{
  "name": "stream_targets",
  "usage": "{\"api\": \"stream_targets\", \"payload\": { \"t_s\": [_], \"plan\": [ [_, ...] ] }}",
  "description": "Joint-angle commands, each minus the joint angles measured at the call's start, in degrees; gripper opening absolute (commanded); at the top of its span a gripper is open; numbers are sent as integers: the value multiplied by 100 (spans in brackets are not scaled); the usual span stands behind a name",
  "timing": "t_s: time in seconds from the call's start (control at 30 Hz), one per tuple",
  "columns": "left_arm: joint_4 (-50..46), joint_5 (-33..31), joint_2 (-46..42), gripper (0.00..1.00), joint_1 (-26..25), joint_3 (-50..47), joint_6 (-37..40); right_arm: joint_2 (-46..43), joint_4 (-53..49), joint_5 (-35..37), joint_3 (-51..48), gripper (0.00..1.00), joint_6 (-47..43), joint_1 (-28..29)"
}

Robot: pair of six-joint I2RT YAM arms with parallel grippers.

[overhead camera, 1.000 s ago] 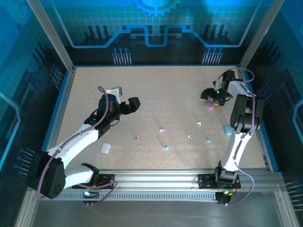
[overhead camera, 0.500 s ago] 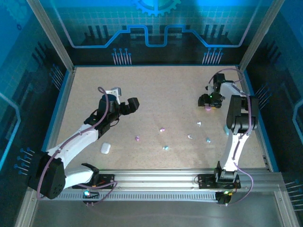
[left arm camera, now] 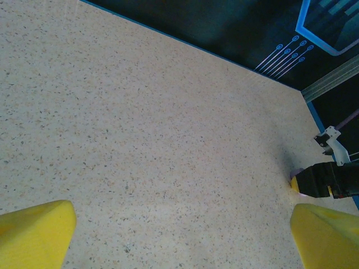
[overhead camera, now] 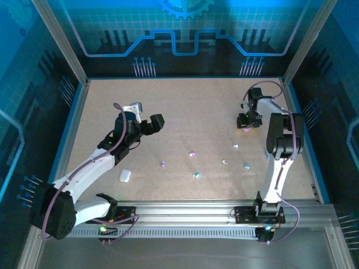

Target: Insert wireless bluetooth earbuds into charging case

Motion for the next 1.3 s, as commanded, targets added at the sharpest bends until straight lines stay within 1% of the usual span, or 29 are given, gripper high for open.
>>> {"api": "stream_targets", "payload": {
  "t_s": [0.0, 0.07, 0.17, 0.33, 0.43, 0.5, 0.57, 0.67, 0.8, 0.93, 1.03, 1.27],
  "plan": [
    [132, -18, -166, 99, -45, -43, 40, -261, 6, 50, -160, 41, -58, 141],
    [138, -17, -182, 99, -45, -35, 28, -425, 79, 8, -240, 36, -34, 182],
    [103, 15, -192, 99, -43, 9, -45, -893, 280, -117, -439, 31, 67, 253],
    [2, 302, -152, 99, -44, 251, -178, -1999, 707, -531, -765, 29, 176, 623],
    [23, 639, -110, 99, -40, 450, -307, -2814, 1288, -958, -1094, 29, 107, 993],
    [82, 984, -40, 98, -45, 614, -405, -3321, 1829, -1465, -1369, 29, -62, 1273],
    [170, 1314, 48, 97, -45, 789, -520, -3707, 2295, -2054, -1646, 29, -511, 1528],
    [359, 1840, 176, 93, -52, 1022, -697, -4162, 2827, -2419, -2026, 27, -1255, 1942],
    [585, 2397, 346, 87, -181, 1286, -852, -4520, 3017, -2568, -2258, 27, -1943, 2353],
    [593, 2616, 534, 82, -462, 1514, -848, -4715, 3114, -2760, -2399, 26, -2373, 2585],
    [462, 2692, 738, 80, -675, 1751, -767, -4802, 3156, -2890, -2471, 26, -2646, 2705],
    [287, 2724, 1188, 74, -1064, 2208, -658, -4891, 3295, -2911, -2558, 27, -2799, 2830]
  ]
}}
